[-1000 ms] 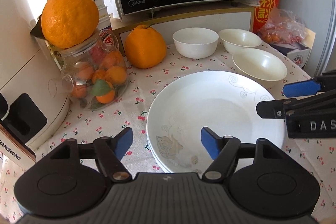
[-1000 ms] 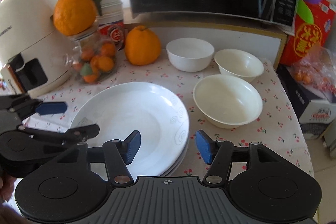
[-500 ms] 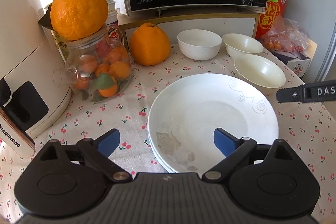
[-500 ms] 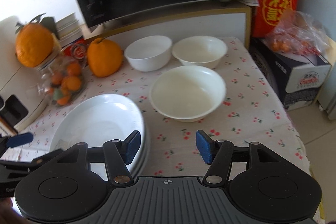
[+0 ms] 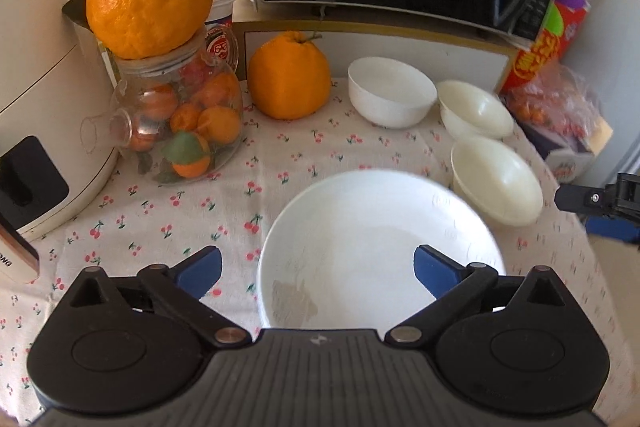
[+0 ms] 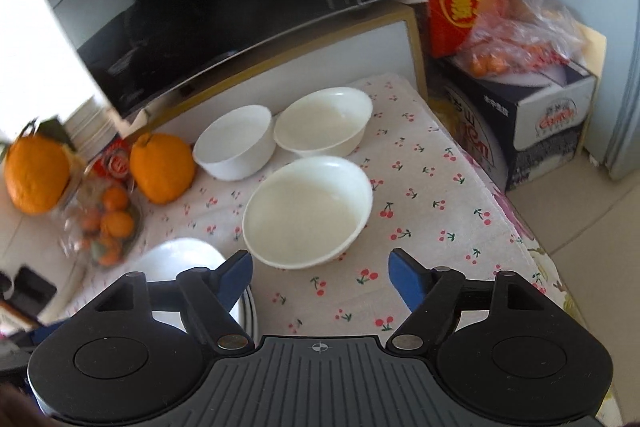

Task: Organize plates and bowls
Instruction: 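Move both grippers to a white bowl and grasp its rim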

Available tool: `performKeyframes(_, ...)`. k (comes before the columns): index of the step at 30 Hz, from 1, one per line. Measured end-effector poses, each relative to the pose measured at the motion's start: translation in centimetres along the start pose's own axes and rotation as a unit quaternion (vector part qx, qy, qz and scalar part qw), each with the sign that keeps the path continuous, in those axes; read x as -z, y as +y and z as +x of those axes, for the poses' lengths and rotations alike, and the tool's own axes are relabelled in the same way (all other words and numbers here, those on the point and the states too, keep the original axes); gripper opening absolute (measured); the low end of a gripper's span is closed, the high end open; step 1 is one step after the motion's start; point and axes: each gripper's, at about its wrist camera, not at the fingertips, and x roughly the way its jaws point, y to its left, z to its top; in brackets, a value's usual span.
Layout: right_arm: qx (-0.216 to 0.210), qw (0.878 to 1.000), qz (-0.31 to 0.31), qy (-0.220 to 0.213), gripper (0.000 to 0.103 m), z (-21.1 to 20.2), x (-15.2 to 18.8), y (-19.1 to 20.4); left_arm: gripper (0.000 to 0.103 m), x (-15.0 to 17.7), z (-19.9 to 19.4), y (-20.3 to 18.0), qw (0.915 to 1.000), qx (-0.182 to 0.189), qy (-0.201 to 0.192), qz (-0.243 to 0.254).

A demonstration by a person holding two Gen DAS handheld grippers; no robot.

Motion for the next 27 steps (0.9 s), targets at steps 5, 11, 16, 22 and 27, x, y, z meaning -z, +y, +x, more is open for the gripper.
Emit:
performKeyframes(5, -0.045, 0.998, 0.037, 0.008, 0.076, 0.9, -2.9, 1.2, 0.102, -2.8, 0.8, -0.1, 0.9989, 0.008, -0.004, -0.047)
performKeyframes(11, -0.085, 0.992, 0.092, 0.003, 0.076, 4.4, -5.6, 1.4, 0.102, -5.7, 2.9, -0.2, 0.9963, 0.008, -0.025, -0.082)
performKeyframes(16, -0.122, 0.983, 0.14, 0.008, 0.076, 8.0, -6.5, 0.5, 0.097, -7.6, 5.7, -0.4, 0.9951, 0.015, -0.038, -0.09)
performKeyframes(22, -0.154, 0.975, 0.156, 0.022, 0.05, 11.9, -7.9, 0.8, 0.069, -9.8, 9.0, -0.2, 0.9913, 0.045, -0.045, -0.115)
performKeyframes(27, -0.154, 0.974, 0.164, 0.039, 0.036, 14.2, -7.8, 1.2, 0.047, -10.8, 11.3, -0.4, 0.9885, 0.057, -0.043, -0.133)
